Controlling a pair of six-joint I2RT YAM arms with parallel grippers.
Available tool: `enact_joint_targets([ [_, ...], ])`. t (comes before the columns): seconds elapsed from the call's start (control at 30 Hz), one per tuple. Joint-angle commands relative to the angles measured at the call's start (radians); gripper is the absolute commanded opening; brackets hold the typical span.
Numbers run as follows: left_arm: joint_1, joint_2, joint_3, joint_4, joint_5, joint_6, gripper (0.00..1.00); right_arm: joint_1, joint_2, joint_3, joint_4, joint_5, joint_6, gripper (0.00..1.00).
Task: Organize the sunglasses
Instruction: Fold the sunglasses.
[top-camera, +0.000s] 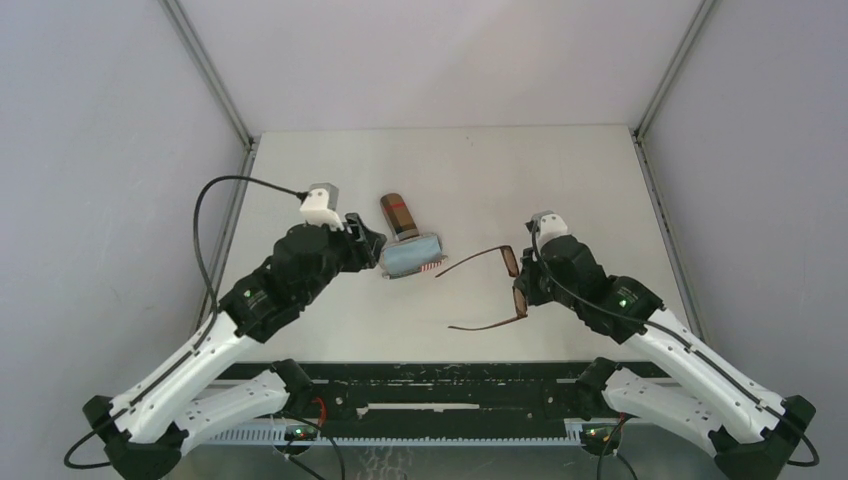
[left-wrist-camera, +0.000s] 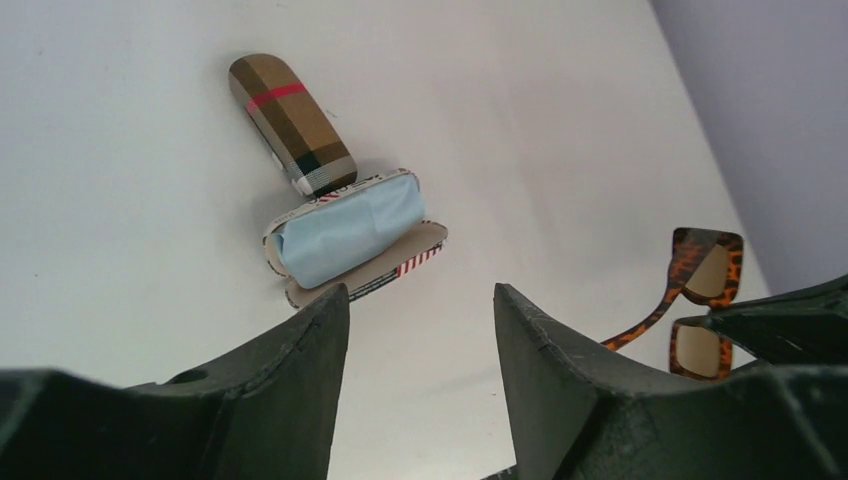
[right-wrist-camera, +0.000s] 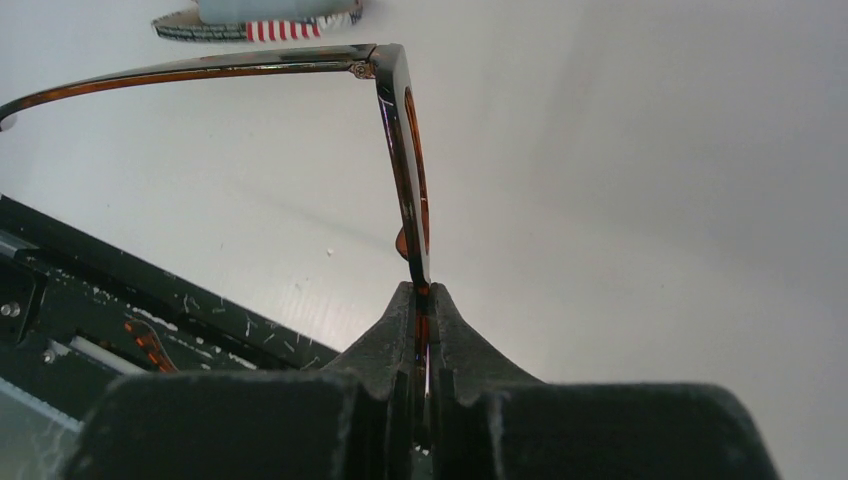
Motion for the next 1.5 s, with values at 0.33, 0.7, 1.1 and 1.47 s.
enact_joint_targets([
  [0.33, -0.044, 0.247, 0.084, 0.054, 0.099, 0.135, 0.56, 0.131, 0.119, 0.034, 0.058, 0.013, 0.168, 0.0],
  [0.7, -0.154, 0.361, 0.065, 0.088, 0.038, 0.112, 0.56, 0.21, 0.269, 0.15, 0.084, 0.151, 0.162, 0.0],
  [1.1, -0.237, 0.428, 0.063, 0.136, 0.03, 0.073, 0.57, 0.211, 0.326, 0.207, 0.117, 0.128, 0.156, 0.0],
  [1.47, -0.272, 0.521, 0.147, 0.16, 0.042, 0.081, 0.69, 0.223, 0.346, 0.212, 0.145, 0.03, 0.168, 0.0],
])
